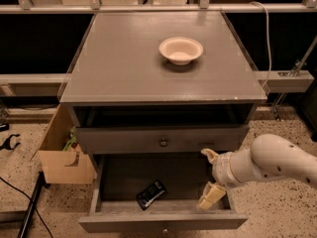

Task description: Pick rxbar blueberry from middle drawer and place on counter

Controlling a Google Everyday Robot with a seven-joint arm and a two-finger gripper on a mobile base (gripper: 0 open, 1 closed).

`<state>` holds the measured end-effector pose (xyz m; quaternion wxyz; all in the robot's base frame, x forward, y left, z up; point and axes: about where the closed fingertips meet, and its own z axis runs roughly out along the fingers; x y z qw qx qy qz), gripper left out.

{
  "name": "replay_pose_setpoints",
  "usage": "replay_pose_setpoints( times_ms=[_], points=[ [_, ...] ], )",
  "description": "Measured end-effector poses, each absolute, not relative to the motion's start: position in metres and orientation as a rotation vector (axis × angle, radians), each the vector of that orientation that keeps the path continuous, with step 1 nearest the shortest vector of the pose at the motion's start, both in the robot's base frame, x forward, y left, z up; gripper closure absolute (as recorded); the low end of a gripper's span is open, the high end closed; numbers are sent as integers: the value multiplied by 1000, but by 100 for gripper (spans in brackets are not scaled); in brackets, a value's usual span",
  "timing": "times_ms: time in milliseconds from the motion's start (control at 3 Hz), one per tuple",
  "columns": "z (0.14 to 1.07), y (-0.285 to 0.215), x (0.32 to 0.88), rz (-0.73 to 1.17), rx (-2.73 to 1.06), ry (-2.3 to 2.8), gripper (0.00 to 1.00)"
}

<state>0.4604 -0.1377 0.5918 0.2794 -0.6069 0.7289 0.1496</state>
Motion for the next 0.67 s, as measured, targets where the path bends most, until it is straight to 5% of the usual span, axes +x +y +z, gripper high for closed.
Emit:
replay_pose_setpoints(
  times_ms=[667],
  points=[
    [569, -138, 464, 444, -1619, 1935, 0]
  ],
)
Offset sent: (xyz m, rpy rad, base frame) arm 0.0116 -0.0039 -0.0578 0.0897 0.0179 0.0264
